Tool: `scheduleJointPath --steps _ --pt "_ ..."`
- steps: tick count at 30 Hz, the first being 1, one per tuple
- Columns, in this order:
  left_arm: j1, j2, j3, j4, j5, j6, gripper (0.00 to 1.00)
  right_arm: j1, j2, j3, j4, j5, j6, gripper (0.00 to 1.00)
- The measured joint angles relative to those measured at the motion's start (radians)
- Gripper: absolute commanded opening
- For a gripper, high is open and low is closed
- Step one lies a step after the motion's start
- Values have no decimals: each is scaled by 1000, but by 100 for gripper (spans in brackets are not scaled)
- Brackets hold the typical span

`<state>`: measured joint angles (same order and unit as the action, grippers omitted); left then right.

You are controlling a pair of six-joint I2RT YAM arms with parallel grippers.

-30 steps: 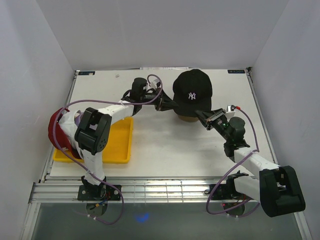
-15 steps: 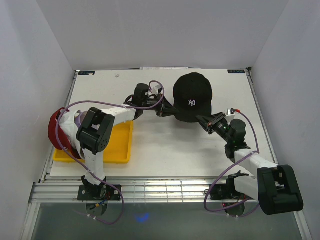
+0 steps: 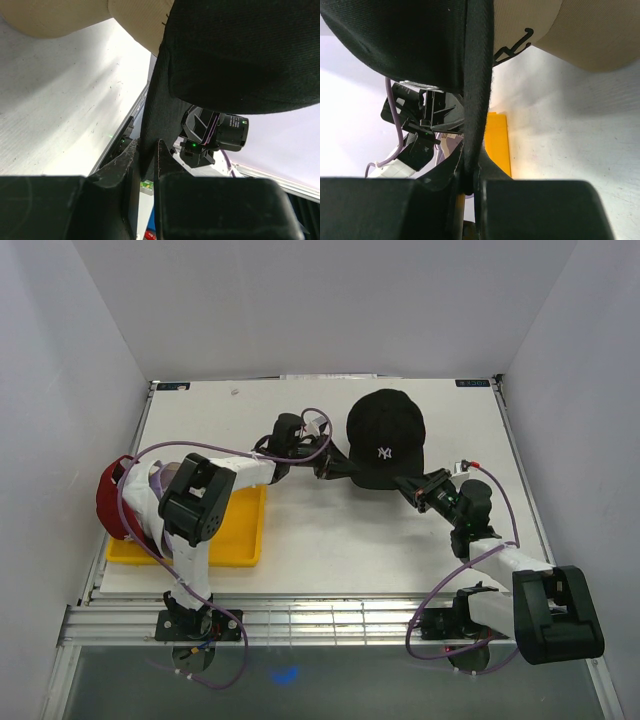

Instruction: Stack the hats

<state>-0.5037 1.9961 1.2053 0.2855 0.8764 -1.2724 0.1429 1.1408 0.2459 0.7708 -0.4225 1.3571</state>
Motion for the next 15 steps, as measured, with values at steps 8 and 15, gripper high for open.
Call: scheduleJointPath --steps 8,15 --pt "-7 12 0 -1 -13 15 0 -12 10 0 -19 -9 -31 8" --pt "-13 13 18 -55 -36 54 0 -24 32 0 -16 -22 -53 8"
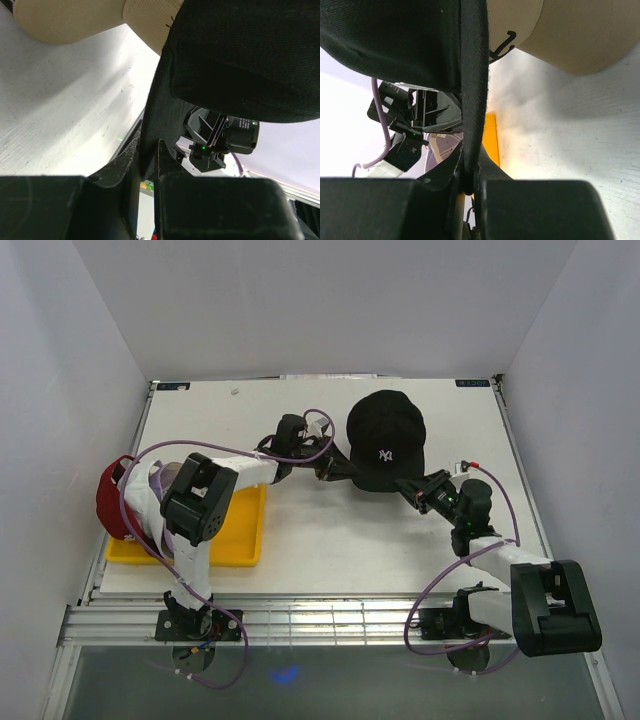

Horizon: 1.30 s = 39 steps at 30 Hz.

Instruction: Stack the hats

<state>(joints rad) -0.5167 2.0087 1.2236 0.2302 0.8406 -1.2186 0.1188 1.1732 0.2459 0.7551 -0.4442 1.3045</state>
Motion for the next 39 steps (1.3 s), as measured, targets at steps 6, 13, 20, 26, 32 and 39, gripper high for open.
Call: scheduleJointPath --steps 6,13,20,26,32,39 --pt "-3 0 3 -27 -15 23 12 -6 26 0 7 -11 -16 8" --pt "-2 1 2 -86 -58 70 41 -14 51 2 28 -24 -42 8" --pt "48 24 2 -179 -147 110 50 -39 73 2 42 -26 -85 8" --pt "49 24 2 -201 -163 129 50 -40 103 2 72 -28 -94 8" --pt "47 24 2 -215 -164 138 50 -40 140 2 110 -29 -101 8" --pt "47 13 24 -263 -172 155 50 -40 191 2 163 -32 -103 8"
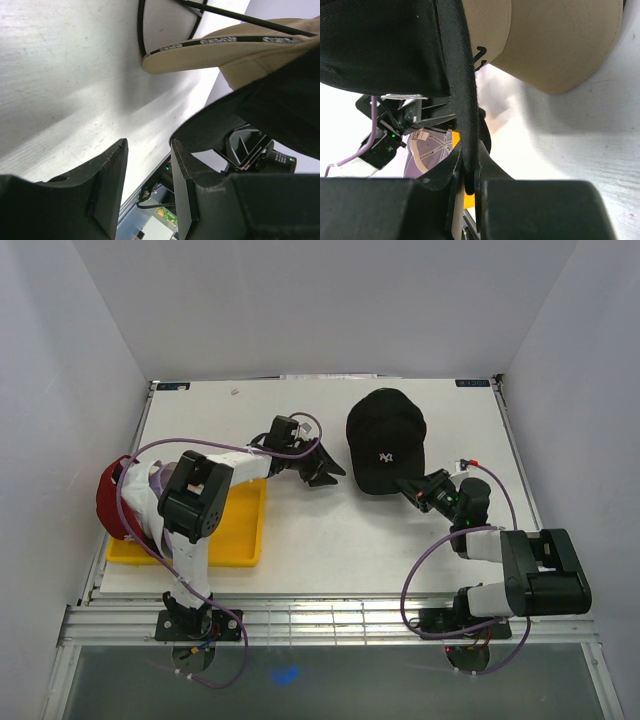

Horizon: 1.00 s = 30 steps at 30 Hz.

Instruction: Stack the hats

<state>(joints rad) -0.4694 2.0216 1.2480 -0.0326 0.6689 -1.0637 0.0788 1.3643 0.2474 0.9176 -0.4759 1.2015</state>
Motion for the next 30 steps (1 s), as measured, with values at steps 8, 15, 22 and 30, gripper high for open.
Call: scheduleJointPath --steps 8,15,22,30 --pt "0 -39 12 -17 0 8 50 0 64 -3 68 -4 1 13" --pt "0 -56 12 -29 -1 10 50 0 127 -9 124 -3 5 22" --pt "0 -77 12 -38 -3 10 50 0 173 -19 129 -2 7 35" --pt "0 -87 12 -47 -5 16 50 -1 222 -20 32 2 -6 49"
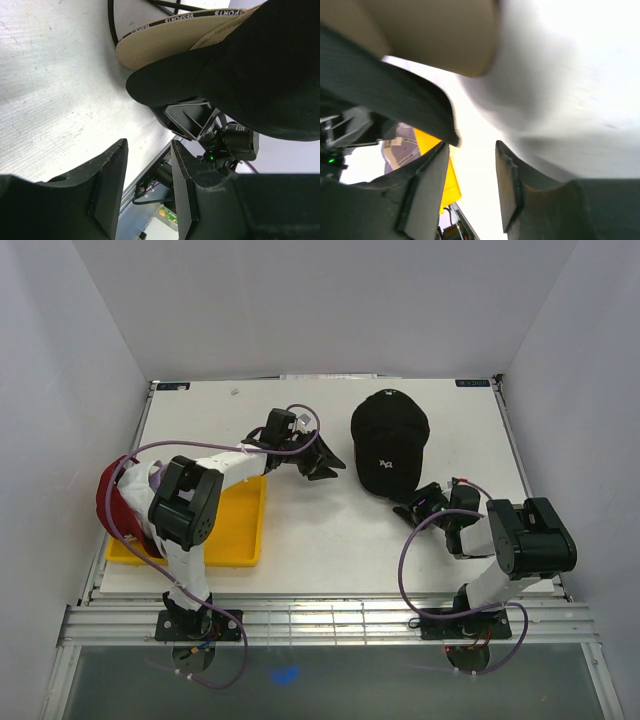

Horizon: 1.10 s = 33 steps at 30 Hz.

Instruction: Stack the hats

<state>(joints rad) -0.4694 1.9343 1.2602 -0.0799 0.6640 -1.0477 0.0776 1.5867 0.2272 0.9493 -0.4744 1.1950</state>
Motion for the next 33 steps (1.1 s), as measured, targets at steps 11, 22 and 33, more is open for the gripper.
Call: scheduleJointPath --steps 11,22,33 --pt "0 -47 0 -20 -3 5 50 -3 -2 32 -136 -27 -47 51" --pt "0 -156 23 -82 -21 58 53 -5 -192 46 -459 -25 -200 52" --pt "-2 -468 109 -509 -441 211 49 119 -379 209 -824 -31 -452 55"
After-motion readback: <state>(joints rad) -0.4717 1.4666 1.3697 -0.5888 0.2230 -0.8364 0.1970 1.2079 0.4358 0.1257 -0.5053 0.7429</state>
